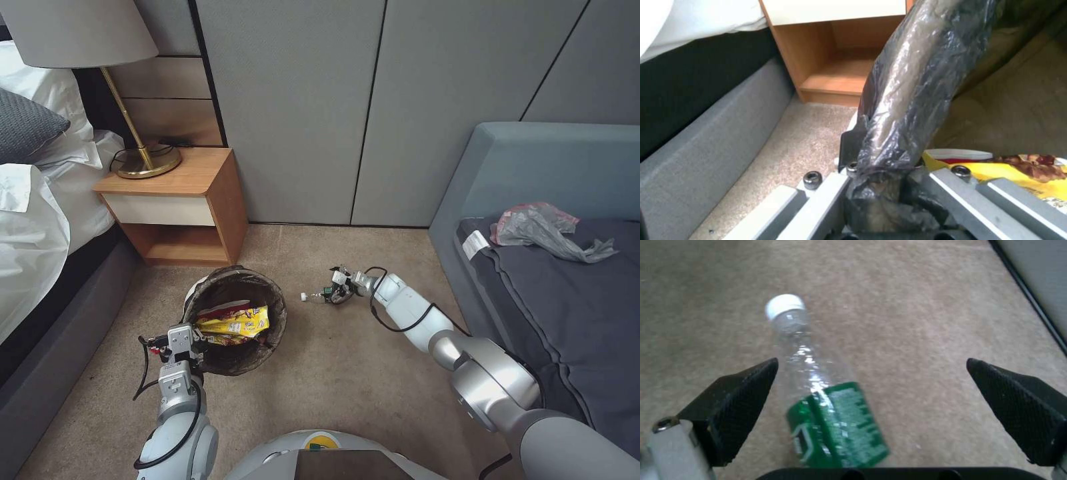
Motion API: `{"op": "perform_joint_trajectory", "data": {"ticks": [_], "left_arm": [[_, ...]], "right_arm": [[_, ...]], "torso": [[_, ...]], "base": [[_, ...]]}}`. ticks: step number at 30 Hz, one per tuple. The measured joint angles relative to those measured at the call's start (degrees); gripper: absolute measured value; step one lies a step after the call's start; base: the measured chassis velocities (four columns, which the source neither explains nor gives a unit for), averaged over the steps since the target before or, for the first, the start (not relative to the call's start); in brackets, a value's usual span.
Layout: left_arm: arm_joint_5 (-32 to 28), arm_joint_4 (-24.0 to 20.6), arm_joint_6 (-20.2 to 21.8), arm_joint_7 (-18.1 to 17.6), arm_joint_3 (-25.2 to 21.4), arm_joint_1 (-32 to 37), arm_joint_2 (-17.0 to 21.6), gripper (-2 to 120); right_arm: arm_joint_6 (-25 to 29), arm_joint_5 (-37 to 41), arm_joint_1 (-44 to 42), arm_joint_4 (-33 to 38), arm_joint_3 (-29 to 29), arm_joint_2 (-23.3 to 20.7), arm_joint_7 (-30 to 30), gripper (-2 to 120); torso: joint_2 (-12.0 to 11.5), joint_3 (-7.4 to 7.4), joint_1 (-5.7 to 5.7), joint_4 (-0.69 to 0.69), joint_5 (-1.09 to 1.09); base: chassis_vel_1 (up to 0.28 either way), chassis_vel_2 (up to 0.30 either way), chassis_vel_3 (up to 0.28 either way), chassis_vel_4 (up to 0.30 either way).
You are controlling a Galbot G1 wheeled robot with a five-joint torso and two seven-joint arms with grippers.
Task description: Pick up the trash bin, then pick up the garbage from the floor and place it into the trash bin.
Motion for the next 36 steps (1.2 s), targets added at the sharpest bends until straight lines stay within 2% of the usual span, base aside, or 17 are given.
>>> {"op": "perform_joint_trajectory", "data": {"ticks": [12,22,36], "left_arm": [[0.35,-0.10,0.01,-0.03,0.14,0.99,-0.02,0],[0.86,0.10,-0.07,-0.03,0.33,1.46,-0.21,0],[1.41,0.57,-0.41,-0.03,0.60,1.97,-0.51,0]], "right_arm": [[-2.44,0.07,0.94,-1.97,-1.53,0.06,-3.96,100],[-4.56,-0.64,2.79,-6.06,0.21,0.67,-3.86,100],[-6.43,-0.45,5.67,-7.61,1.29,2.53,-3.41,100]], "torso": [[0.00,0.00,0.00,0.00,0.00],[0.00,0.00,0.00,-0.01,0.00],[0.00,0.00,0.00,0.00,-0.01]], "base": [[0.000,0.000,0.000,0.000],[0.000,0.000,0.000,0.000],[0.000,0.000,0.000,0.000]]}}
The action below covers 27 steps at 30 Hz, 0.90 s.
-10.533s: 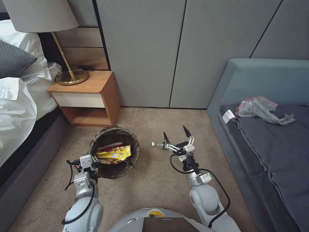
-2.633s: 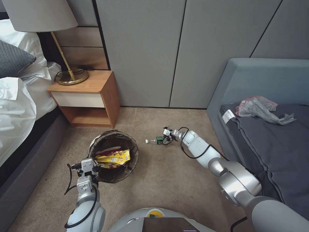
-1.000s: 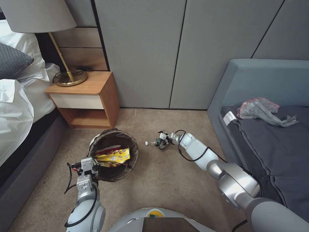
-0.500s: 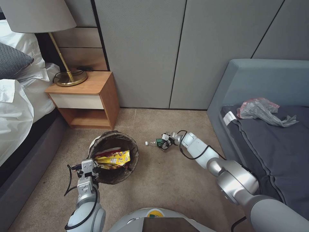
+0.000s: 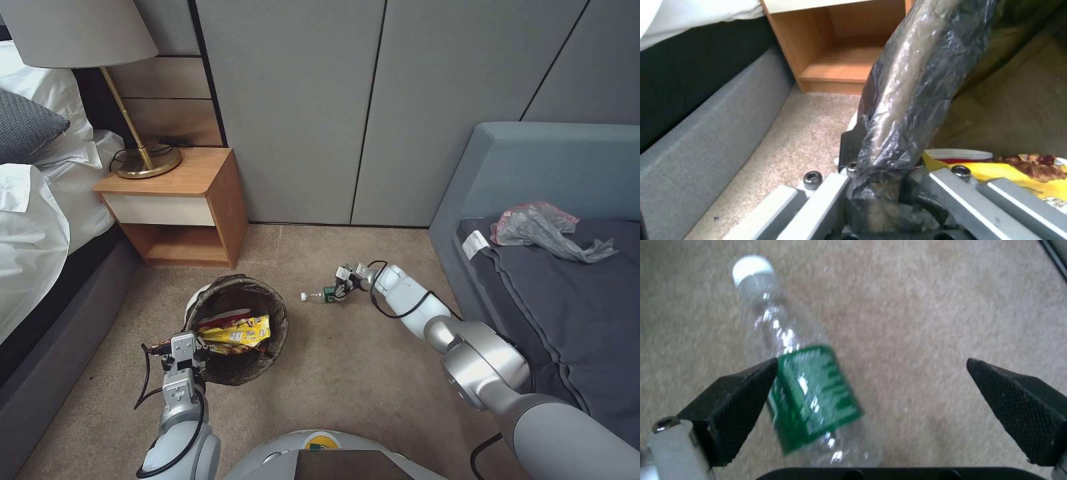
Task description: Pick up the trash bin, then pick up the garbage from the floor and place it into the trash bin.
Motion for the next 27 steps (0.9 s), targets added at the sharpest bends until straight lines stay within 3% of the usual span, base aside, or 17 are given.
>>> {"op": "perform_joint_trajectory", "data": {"ticks": [27], "left_arm": [[0.83,-0.32,-0.19,-0.01,0.07,0.68,-0.51,0]], "right_arm": [[-1.34,-0.86,-0.22,-3.17,-0.15,1.73,1.33,100]], "torso": [[0.00,0.00,0.00,0.00,0.00]], "base": [[0.000,0.000,0.000,0.000]]}}
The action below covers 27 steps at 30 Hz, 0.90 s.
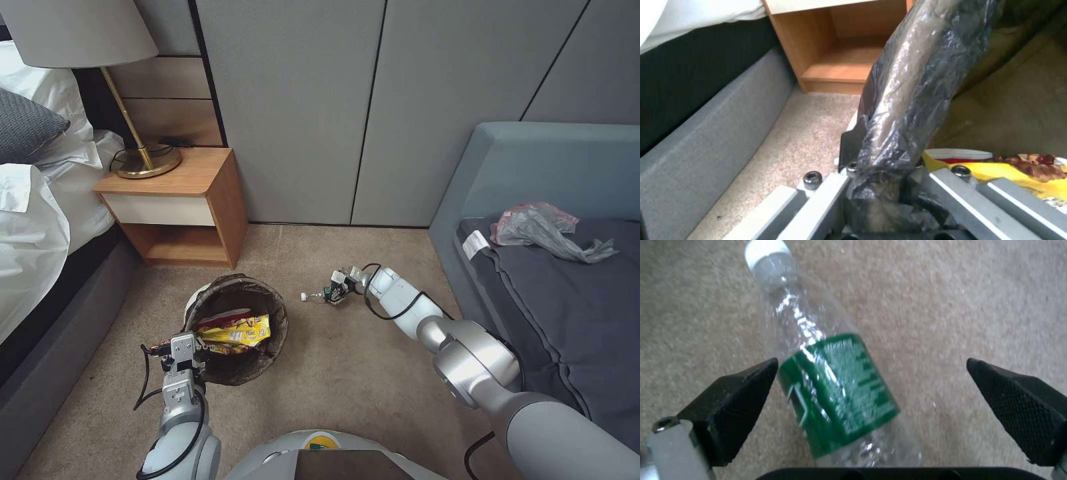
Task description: Pick up the trash bin, then pick up the garbage from the floor and place it into the trash bin.
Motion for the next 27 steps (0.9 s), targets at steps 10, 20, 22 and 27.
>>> {"op": "perform_joint_trajectory", "data": {"ticks": [10,20,22,27], "left_arm": [[0.52,0.15,-0.16,-0.03,0.13,0.41,-0.12,0],[0.86,0.38,-0.29,-0.04,0.41,0.55,-0.21,0],[0.87,0.38,-0.33,-0.04,0.40,0.55,-0.22,0],[0.98,0.38,-0.40,-0.04,0.39,0.57,-0.49,0]], "right_arm": [[-2.34,2.93,0.29,-0.99,1.33,0.95,1.58,100],[-2.77,3.22,1.08,-0.97,-0.02,2.19,1.80,100],[-2.77,3.22,1.10,-0.97,-0.58,2.30,1.80,100],[-2.81,3.21,0.94,-0.96,-2.92,2.94,1.76,100]], "torso": [[0.00,0.00,0.00,0.00,0.00],[0.00,0.00,0.00,0.01,0.00],[0.00,0.00,0.00,0.00,0.00],[-0.01,0.00,0.00,0.00,0.00]], "base": [[0.000,0.000,0.000,0.000],[0.000,0.000,0.000,0.000],[0.000,0.000,0.000,0.000],[0.000,0.000,0.000,0.000]]}}
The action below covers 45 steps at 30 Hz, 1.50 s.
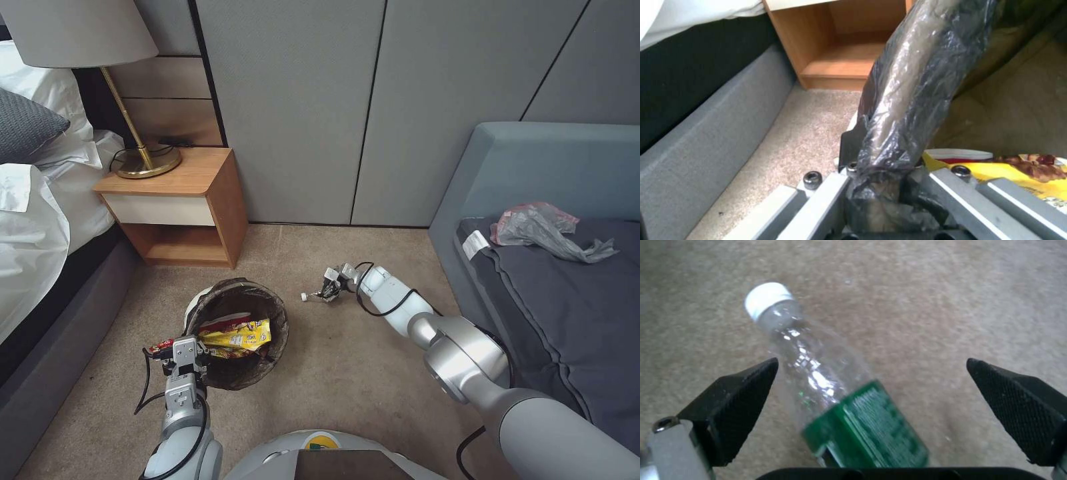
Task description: Pick up the trash bin, then pick up the garbage from the floor and place it into the trash bin.
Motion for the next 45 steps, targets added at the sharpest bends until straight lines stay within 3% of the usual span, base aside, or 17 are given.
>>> {"op": "perform_joint_trajectory", "data": {"ticks": [14,26,30,34,38,45], "left_arm": [[0.64,-0.21,-0.51,0.00,-0.09,0.42,-0.98,0],[0.78,0.11,-0.63,-0.02,-0.06,0.19,-1.04,0],[0.73,0.41,-0.56,-0.04,0.12,0.05,-0.95,0],[0.58,0.48,-0.51,-0.05,0.11,0.03,-0.69,0],[0.52,0.48,-0.43,-0.05,0.08,0.05,-0.58,0],[0.34,0.74,-0.39,-0.05,0.08,-0.06,-0.44,0]], "right_arm": [[-0.17,-3.70,-1.84,-2.01,-0.72,1.63,0.06,98],[-1.05,-3.91,-3.20,-2.45,0.64,1.70,0.96,56],[-1.07,-3.86,-3.30,-2.00,0.73,1.16,1.05,47],[-1.07,-3.63,-3.50,-1.68,0.81,0.94,1.13,38],[-1.01,-3.31,-3.68,-1.33,0.86,1.00,1.60,30],[-0.10,-1.47,-4.91,1.00,1.65,1.16,5.32,29]], "torso": [[0.00,0.00,0.00,0.00,0.00],[0.02,-0.01,-0.01,-0.02,0.00],[0.01,-0.01,0.00,0.05,0.04],[0.01,0.00,0.00,0.00,0.02],[0.01,0.00,0.00,-0.01,0.00],[0.00,0.01,0.00,-0.01,0.00]], "base": [[0.000,0.000,0.000,0.000],[0.000,0.000,0.000,0.000],[0.000,0.000,0.000,0.000],[0.000,0.000,0.000,0.000],[0.000,0.000,0.000,0.000],[0.000,0.000,0.000,0.000]]}}
